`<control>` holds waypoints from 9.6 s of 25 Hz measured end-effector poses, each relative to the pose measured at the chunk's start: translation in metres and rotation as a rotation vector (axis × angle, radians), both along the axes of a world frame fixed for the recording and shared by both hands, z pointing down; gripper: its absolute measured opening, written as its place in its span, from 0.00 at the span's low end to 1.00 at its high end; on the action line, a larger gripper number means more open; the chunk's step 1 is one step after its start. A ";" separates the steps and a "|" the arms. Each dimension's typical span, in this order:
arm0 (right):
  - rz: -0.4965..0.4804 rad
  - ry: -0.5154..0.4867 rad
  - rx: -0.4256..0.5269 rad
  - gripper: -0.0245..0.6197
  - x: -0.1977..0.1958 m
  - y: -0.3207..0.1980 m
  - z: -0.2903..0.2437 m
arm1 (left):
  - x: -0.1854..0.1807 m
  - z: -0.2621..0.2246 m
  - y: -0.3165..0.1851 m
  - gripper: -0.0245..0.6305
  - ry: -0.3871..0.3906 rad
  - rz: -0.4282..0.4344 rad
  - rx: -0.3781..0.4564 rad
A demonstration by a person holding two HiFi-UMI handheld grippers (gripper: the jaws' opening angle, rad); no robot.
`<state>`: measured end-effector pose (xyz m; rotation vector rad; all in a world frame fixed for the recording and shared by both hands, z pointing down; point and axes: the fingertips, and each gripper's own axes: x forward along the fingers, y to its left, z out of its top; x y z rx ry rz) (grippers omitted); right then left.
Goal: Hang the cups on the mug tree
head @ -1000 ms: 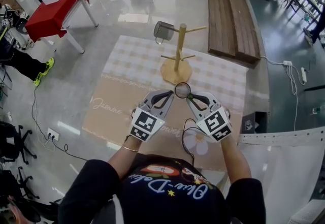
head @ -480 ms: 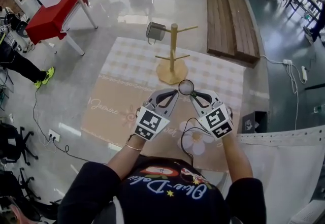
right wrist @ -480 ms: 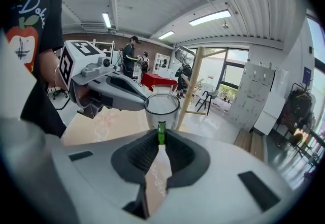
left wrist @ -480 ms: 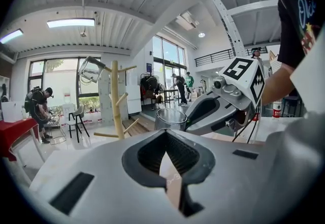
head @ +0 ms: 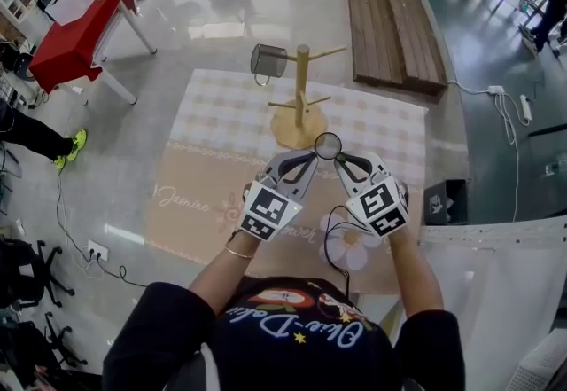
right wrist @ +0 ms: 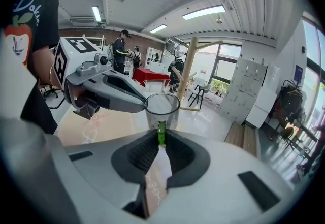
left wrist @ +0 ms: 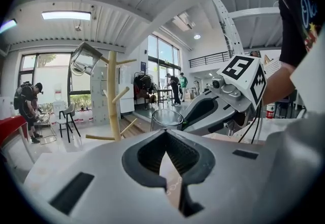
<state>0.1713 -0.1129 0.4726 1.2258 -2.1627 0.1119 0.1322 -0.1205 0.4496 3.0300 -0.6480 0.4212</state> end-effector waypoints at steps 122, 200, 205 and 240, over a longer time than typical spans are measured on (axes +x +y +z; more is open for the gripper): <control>-0.022 1.005 0.003 0.11 0.052 -0.114 0.017 | 0.007 0.046 -0.097 0.05 0.092 -0.020 -0.171; -0.141 1.186 0.217 0.12 -0.001 -0.100 0.012 | -0.028 0.038 -0.086 0.05 0.115 -0.045 -0.177; -0.142 1.193 0.238 0.12 -0.002 -0.099 0.013 | -0.028 0.039 -0.085 0.05 0.112 -0.046 -0.176; -0.120 1.177 0.293 0.11 -0.008 -0.085 0.018 | -0.032 0.039 -0.076 0.05 0.099 -0.056 -0.170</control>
